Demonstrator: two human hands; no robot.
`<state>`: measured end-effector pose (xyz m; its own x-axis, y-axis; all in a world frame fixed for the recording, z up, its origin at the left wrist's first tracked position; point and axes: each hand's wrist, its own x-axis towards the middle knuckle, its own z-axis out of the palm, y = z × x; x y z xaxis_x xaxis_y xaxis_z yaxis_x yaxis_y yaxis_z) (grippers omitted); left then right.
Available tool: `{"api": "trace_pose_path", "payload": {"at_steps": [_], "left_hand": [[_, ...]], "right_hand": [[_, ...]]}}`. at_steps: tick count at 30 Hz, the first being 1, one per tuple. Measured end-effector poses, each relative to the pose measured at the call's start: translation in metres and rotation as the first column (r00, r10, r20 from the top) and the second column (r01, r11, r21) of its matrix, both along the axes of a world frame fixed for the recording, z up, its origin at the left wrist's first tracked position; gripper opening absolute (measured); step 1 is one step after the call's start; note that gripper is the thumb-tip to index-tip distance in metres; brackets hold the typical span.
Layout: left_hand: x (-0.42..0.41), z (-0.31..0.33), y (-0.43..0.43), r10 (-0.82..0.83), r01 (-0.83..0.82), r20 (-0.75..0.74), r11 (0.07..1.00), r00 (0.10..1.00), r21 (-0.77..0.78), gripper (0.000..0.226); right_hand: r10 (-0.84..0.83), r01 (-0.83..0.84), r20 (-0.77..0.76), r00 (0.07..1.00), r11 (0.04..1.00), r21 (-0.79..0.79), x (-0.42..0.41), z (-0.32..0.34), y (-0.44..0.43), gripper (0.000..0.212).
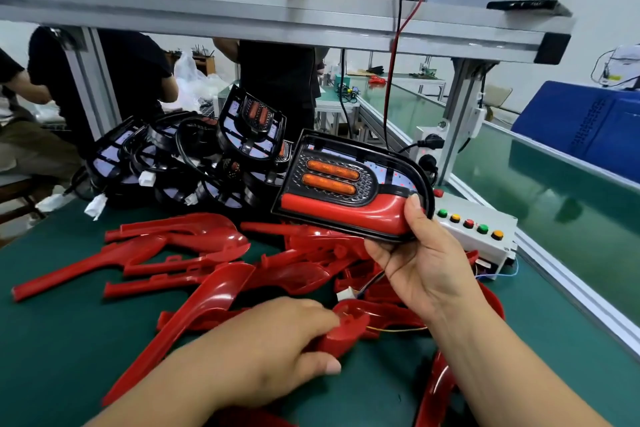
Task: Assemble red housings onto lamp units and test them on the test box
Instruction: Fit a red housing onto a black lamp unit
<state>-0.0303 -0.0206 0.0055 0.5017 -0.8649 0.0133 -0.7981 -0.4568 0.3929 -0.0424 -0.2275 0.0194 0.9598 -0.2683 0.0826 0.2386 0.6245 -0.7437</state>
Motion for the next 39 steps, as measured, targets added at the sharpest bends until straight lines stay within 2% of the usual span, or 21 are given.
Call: {"api": "trace_pose_path", "payload": {"at_steps": [3, 6, 8, 11, 13, 19, 22, 25, 28, 31, 36, 38, 39], "left_hand": [[0.009, 0.012, 0.01, 0.023, -0.023, -0.192, 1.0, 0.981, 0.005, 0.013], [0.011, 0.015, 0.016, 0.05, -0.016, -0.217, 0.988, 0.975, 0.152, 0.028], [0.011, 0.018, 0.013, 0.073, -0.047, -0.237, 0.992, 0.969, 0.116, 0.033], [0.015, 0.019, 0.003, 0.223, -0.228, -0.127, 0.973, 0.967, -0.03, 0.019], [0.021, 0.018, -0.007, 0.305, -0.306, -0.028, 0.95, 0.952, -0.059, 0.013], [0.059, 0.023, -0.043, 0.482, -0.459, 0.106, 0.869, 0.87, -0.184, 0.03], [0.073, 0.02, -0.066, 0.406, -0.38, 0.126, 0.906, 0.905, -0.186, 0.033], [0.078, 0.013, -0.091, 0.318, -0.327, 0.197, 0.945, 0.927, 0.012, 0.049], [0.082, 0.008, -0.103, 0.28, -0.337, 0.296, 0.927, 0.913, 0.164, 0.059], [0.084, 0.008, -0.1, 0.262, -0.313, 0.319, 0.942, 0.911, 0.122, 0.056], [0.078, 0.025, -0.063, 0.202, -0.176, 0.216, 0.975, 0.955, -0.133, 0.045], [0.08, 0.04, -0.039, 0.214, -0.19, 0.215, 0.973, 0.953, -0.128, 0.043], [0.083, 0.048, -0.027, 0.221, -0.209, 0.215, 0.975, 0.951, -0.075, 0.042]], "right_hand": [[-0.023, 0.023, 0.003, 1.0, 1.0, 0.013, 0.0, 0.003, -0.003, 0.049], [-0.062, 0.062, 0.001, 0.998, 0.997, 0.047, 0.0, 0.007, -0.006, 0.055], [-0.071, 0.071, -0.001, 0.997, 0.995, 0.063, 0.0, 0.008, -0.009, 0.051], [-0.072, 0.073, -0.012, 0.997, 0.995, 0.07, 0.0, 0.009, -0.009, 0.045], [-0.08, 0.081, -0.01, 0.997, 0.994, 0.074, 0.0, 0.01, -0.01, 0.043], [-0.11, 0.11, -0.01, 0.994, 0.982, 0.154, -0.002, 0.016, -0.013, 0.035], [-0.119, 0.12, -0.021, 0.993, 0.974, 0.193, -0.003, 0.019, -0.014, 0.037], [-0.121, 0.126, -0.036, 0.992, 0.967, 0.223, -0.002, 0.019, -0.015, 0.041], [-0.122, 0.129, -0.041, 0.992, 0.959, 0.252, -0.003, 0.019, -0.016, 0.041], [-0.128, 0.133, -0.036, 0.991, 0.954, 0.27, -0.005, 0.021, -0.017, 0.039], [-0.15, 0.145, -0.01, 0.989, 0.941, 0.306, -0.007, 0.026, -0.017, 0.036], [-0.157, 0.155, -0.022, 0.987, 0.932, 0.327, -0.007, 0.027, -0.018, 0.038], [-0.157, 0.158, -0.03, 0.987, 0.929, 0.336, -0.006, 0.028, -0.019, 0.038]]}}
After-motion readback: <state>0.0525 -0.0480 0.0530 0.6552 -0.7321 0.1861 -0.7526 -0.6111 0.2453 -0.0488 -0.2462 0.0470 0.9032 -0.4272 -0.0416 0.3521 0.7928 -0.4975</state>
